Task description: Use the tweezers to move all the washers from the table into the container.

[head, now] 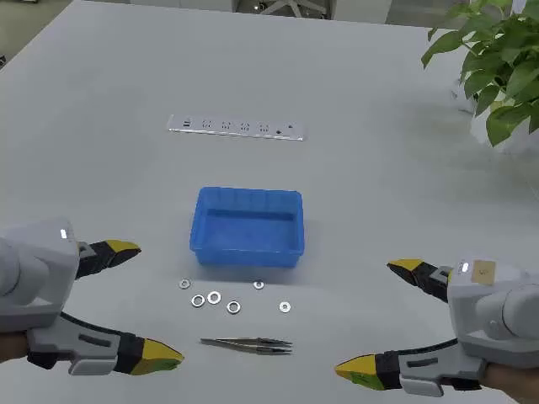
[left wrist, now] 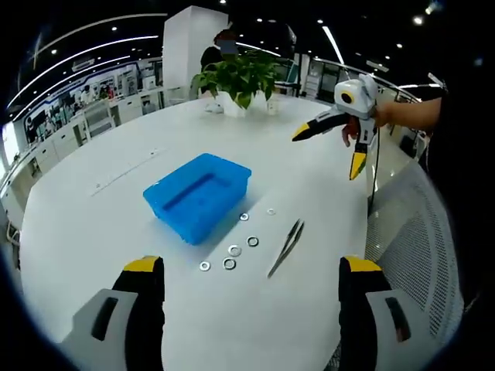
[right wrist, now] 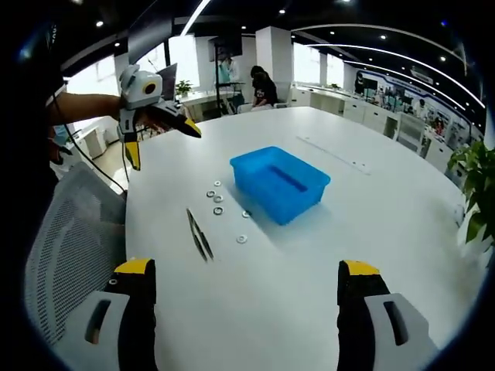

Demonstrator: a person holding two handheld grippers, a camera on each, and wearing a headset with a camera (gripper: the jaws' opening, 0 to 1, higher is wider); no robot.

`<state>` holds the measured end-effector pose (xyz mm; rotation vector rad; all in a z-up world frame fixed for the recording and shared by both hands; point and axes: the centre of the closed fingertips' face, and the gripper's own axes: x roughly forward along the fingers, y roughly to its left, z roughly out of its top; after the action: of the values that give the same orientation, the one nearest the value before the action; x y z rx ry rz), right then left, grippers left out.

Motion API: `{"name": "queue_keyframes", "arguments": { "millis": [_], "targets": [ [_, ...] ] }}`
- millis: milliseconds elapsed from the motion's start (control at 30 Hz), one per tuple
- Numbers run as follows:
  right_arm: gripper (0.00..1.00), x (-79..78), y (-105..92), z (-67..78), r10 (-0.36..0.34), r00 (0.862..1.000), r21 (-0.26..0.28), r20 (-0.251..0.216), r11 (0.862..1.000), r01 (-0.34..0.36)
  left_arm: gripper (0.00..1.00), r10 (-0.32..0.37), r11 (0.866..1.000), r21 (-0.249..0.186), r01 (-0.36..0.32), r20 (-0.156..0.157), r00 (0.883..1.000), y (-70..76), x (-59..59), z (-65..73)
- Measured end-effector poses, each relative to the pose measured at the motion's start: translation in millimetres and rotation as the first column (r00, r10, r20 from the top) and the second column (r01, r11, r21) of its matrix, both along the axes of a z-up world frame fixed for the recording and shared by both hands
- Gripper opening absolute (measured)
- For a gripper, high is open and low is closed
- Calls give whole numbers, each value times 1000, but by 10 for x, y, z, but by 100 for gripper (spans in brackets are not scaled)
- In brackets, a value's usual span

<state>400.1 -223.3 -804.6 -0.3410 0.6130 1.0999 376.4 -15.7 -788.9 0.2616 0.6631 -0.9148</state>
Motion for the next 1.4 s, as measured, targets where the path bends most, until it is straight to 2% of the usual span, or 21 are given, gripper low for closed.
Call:
{"name": "queue_keyframes", "arguments": {
  "millis": [1400],
  "targets": [
    [99,3,-20,-2,-3,1000,0,4,1000,3,99,-8,1000,12,8,2,1000,-1,-10,0]
  ]
}}
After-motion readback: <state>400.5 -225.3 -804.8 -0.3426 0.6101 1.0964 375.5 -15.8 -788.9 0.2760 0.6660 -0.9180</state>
